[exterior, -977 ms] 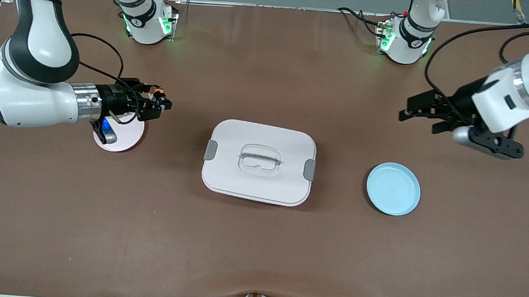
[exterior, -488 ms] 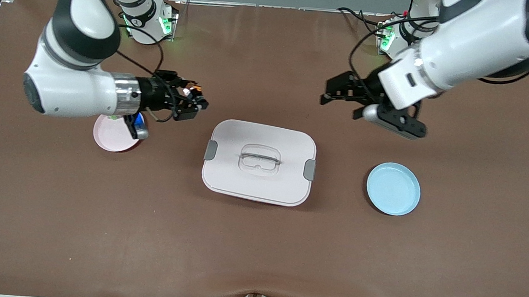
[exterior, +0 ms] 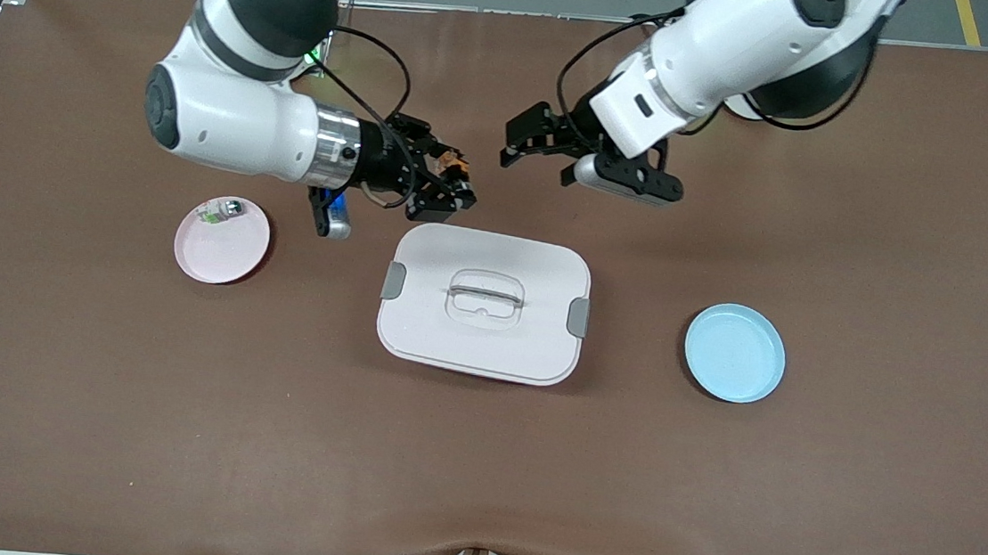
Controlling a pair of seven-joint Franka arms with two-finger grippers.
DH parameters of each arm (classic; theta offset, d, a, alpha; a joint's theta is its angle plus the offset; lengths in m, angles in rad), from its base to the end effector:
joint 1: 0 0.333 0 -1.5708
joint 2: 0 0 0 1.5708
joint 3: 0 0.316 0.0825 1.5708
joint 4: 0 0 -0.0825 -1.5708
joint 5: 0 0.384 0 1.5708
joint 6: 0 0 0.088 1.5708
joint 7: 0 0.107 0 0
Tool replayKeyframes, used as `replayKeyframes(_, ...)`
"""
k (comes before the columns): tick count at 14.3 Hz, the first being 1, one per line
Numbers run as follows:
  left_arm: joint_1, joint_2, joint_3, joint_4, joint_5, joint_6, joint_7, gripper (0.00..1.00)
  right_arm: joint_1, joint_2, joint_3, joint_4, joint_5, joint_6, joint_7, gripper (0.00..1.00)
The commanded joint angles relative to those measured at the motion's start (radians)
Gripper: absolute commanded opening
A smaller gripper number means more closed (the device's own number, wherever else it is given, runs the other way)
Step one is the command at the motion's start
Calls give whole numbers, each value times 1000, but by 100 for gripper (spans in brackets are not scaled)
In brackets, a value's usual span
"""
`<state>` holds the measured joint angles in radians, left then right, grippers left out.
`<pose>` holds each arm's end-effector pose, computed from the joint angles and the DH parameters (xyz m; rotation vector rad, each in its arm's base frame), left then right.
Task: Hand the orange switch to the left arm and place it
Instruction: 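Grasp the switch with the left gripper above the white box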
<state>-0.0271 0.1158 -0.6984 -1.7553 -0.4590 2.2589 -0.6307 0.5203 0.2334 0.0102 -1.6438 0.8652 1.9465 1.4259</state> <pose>0.4734 -0.4106 0.5567 2.5092 0.1831 0.0128 0.5322 0.3709 0.5062 -2.0632 1.4154 0.8482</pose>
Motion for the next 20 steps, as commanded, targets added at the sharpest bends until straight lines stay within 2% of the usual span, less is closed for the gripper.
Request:
replayKeyframes(1, 16, -44, -38, -76, -30, 97, -30, 100, 43, 38, -12, 36, 61, 72, 50, 15)
replayKeyframes(2, 16, -45, -39, -76, -30, 97, -30, 100, 53, 44, -12, 38, 84, 92, 51, 15)
replayKeyframes(8, 27, -41, -58, -104, -26, 99, 37, 96, 66, 57, -12, 48, 86, 100, 53, 15)
replayKeyframes(12, 33, -18, -56, -98, -27, 137, 63, 87, 66, 57, -12, 48, 84, 98, 53, 15)
replayKeyframes(16, 22, 14, -58, -95, -26, 191, 62, 85, 66, 60, -12, 48, 80, 98, 53, 15)
replayKeyframes(19, -5, 44, -58, -96, -26, 255, 62, 79, 66, 60, -12, 48, 78, 97, 50, 15)
replayKeyframes(20, -10, 45, -59, -98, -26, 267, 62, 73, 67, 60, -12, 48, 77, 98, 50, 15)
